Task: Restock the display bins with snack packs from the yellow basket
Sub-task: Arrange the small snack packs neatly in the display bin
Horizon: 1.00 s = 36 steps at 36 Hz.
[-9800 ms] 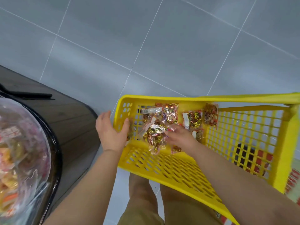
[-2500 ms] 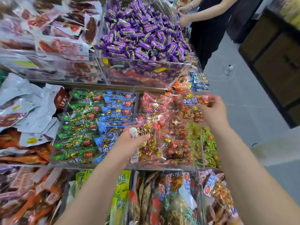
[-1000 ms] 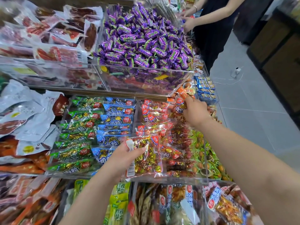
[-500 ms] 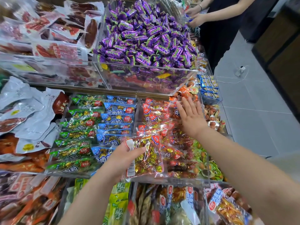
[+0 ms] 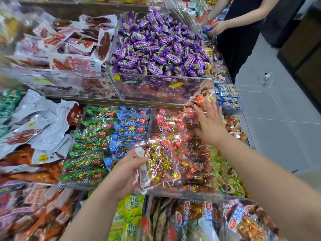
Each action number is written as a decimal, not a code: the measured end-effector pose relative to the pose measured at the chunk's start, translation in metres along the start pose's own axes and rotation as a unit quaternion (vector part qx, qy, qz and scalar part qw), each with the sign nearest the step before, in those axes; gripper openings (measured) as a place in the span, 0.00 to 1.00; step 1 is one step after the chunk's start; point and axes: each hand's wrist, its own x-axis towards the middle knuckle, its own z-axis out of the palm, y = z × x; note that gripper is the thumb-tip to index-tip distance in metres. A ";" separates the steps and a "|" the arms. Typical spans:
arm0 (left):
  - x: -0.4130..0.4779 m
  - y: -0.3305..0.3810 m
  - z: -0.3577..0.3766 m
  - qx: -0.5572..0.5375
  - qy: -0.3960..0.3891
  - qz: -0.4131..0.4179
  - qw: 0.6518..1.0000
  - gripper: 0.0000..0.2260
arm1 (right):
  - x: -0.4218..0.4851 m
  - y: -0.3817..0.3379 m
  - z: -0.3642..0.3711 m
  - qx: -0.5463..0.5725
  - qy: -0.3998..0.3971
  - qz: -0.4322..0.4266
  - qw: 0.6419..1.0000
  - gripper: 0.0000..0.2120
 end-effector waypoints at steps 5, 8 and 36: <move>0.000 0.001 0.006 -0.064 0.033 -0.011 0.997 0.13 | -0.052 -0.022 -0.032 0.262 0.159 -0.072 0.949 0.16; 0.000 0.008 0.019 -0.170 0.011 -0.041 0.985 0.14 | -0.084 -0.040 -0.043 0.317 0.110 -0.096 0.937 0.21; 0.035 -0.048 0.075 0.724 0.035 0.275 0.631 0.32 | -0.070 0.024 -0.047 0.083 0.119 0.091 0.985 0.05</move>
